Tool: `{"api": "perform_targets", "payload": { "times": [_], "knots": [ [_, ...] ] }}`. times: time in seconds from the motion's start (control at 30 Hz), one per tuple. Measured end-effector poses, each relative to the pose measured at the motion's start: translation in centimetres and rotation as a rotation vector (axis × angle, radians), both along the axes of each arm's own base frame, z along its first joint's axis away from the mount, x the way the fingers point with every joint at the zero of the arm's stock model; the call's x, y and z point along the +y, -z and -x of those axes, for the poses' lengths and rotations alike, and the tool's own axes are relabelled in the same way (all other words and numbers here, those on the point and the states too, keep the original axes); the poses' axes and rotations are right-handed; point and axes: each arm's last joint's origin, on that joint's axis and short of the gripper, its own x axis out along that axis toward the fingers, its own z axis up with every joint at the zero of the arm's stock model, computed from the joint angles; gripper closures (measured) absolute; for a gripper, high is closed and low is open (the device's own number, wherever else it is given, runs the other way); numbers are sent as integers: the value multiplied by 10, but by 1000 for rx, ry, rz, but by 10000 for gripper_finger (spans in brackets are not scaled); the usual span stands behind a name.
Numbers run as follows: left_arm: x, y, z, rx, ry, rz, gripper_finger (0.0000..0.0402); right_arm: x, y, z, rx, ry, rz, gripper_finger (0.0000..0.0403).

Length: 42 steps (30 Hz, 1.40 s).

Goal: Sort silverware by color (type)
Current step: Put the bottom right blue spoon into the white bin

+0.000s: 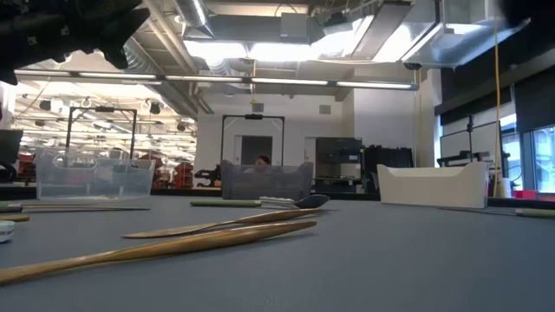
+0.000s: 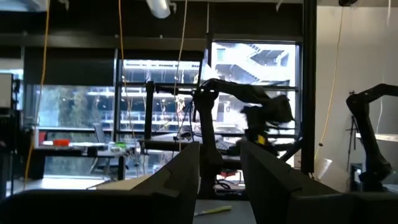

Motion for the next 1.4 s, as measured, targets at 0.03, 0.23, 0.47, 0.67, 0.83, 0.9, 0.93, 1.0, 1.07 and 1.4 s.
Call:
{"api": "perform_targets", "payload": {
  "times": [0.03,0.23,0.47,0.67,0.83,0.9,0.93,1.0,1.07,1.4],
  "knots": [
    [0,0,0,-1,0,-2,289,10,3,2,16,8,-26,265],
    [0,-4,2,-46,-30,-63,289,62,25,19,130,92,-112,265],
    [0,-9,4,-95,-51,-103,289,90,55,34,330,140,-63,265],
    [0,-9,5,-102,-53,-104,289,96,72,32,387,148,-15,265],
    [0,-11,5,-115,-60,-116,289,101,87,29,409,179,21,265],
    [0,-11,5,-117,-61,-119,289,105,93,27,411,176,14,265],
    [0,-11,5,-117,-61,-119,289,106,96,27,427,173,17,265],
    [0,-11,5,-117,-59,-116,289,106,103,28,488,164,42,265],
    [0,-11,5,-117,-59,-116,289,106,108,29,532,143,62,265],
    [0,-11,5,-115,-53,-110,289,109,113,27,491,103,55,361]
  ]
}}
